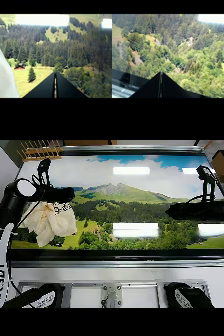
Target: Fold the clothes and pants, and hang the long-sleeved shirts on hangers.
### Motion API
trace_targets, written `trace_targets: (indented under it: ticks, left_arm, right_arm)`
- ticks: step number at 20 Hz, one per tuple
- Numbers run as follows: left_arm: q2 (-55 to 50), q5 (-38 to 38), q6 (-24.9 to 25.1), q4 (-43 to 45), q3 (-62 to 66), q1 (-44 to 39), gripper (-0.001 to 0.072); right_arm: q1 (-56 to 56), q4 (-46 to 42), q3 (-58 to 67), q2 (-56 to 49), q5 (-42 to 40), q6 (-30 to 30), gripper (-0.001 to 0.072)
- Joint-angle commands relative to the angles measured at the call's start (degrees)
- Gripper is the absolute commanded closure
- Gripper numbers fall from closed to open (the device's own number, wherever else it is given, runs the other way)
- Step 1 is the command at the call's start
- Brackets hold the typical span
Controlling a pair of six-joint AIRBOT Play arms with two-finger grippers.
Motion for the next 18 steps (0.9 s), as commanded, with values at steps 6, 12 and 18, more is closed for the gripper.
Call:
trace_targets:
  ticks: [6,12,18]
  left_arm:
    - [0.0,0.0,0.0,0.0,0.0,0.1,0.0703]
    - [-9.6,7.3,-3.9,19.6,6.3,9.7,0.0022]
    - [-24.7,11.1,-6.3,19.5,6.8,15.2,0.0022]
  right_arm:
    - [0.0,0.0,0.0,0.0,0.0,0.0,0.0695]
    - [0.0,0.0,0.0,0.0,0.0,0.0,0.0696]
    - [0.0,0.0,0.0,0.0,0.0,0.0,0.0695]
